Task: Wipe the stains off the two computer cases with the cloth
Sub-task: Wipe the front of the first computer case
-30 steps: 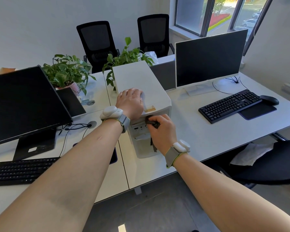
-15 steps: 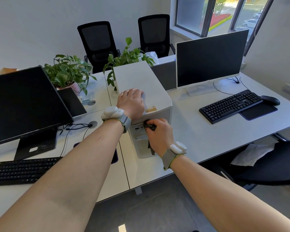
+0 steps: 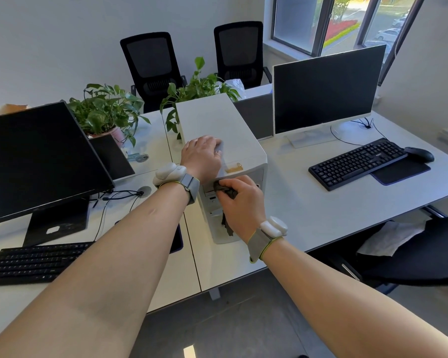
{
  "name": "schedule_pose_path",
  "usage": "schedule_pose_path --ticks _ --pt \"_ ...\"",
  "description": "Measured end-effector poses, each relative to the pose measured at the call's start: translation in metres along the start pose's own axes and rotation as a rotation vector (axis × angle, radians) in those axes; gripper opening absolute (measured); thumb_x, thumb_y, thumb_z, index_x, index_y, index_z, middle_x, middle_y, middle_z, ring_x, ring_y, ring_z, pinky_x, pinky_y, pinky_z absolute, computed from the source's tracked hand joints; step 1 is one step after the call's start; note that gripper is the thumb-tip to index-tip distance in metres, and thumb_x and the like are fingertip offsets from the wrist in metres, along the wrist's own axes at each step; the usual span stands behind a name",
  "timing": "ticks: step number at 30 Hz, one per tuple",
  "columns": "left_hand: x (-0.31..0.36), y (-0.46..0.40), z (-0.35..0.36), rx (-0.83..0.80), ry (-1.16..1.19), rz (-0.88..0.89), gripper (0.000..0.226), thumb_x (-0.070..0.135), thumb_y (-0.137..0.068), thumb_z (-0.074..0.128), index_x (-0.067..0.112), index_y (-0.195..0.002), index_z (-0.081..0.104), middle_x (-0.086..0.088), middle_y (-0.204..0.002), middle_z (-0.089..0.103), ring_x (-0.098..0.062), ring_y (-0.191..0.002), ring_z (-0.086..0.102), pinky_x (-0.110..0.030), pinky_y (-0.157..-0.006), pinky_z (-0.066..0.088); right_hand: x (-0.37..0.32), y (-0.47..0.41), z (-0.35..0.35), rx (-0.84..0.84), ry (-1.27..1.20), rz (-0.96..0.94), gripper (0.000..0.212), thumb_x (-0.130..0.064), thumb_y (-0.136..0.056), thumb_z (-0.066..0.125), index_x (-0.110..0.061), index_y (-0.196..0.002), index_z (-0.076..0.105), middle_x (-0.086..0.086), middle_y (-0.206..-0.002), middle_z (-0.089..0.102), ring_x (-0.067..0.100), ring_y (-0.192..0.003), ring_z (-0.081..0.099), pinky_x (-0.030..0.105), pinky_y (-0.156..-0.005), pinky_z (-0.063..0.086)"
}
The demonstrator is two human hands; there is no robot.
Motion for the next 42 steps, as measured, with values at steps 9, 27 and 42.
schedule_pose_path --ticks 9,27,42 --pt "-0.001 -0.001 -0.002 -0.027 0.029 -0.012 0.043 0.029 -0.106 0.04 0.025 -0.148 0.047 0.002 -0.16 0.039 -0.023 -0.148 0.028 -0.038 -0.124 0.014 0.006 0.002 0.007 -0.089 0.044 0.1 0.025 -0.018 -0.093 0.07 -0.018 -0.116 0.078 -0.001 -0.115 0.068 0.015 -0.099 0.06 0.016 -0.085 0.043" --pt "0.0 -0.005 -0.01 -0.119 0.035 -0.039 0.045 0.032 -0.107 0.041 0.026 -0.152 0.042 0.002 -0.163 0.034 -0.024 -0.151 0.024 -0.035 -0.123 0.012 -0.002 0.005 0.016 -0.091 -0.033 0.234 0.022 -0.02 -0.086 0.074 -0.017 -0.105 0.063 0.0 -0.102 0.062 0.018 -0.09 0.057 0.021 -0.075 0.046" --pt "0.003 -0.006 -0.013 -0.163 -0.006 -0.056 0.046 0.034 -0.108 0.039 0.028 -0.153 0.04 0.002 -0.163 0.032 -0.026 -0.151 0.024 -0.038 -0.123 0.013 -0.002 0.009 0.027 -0.16 -0.041 0.39 0.023 -0.029 -0.086 0.075 -0.02 -0.106 0.074 -0.006 -0.093 0.067 0.018 -0.09 0.064 0.027 -0.074 0.053"
Point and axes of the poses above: each hand's wrist, its own y-axis away from the middle knuckle, its own z-axis out of the palm, x = y × z, the point moved 1 cm from there along -y, towards the middle knuckle
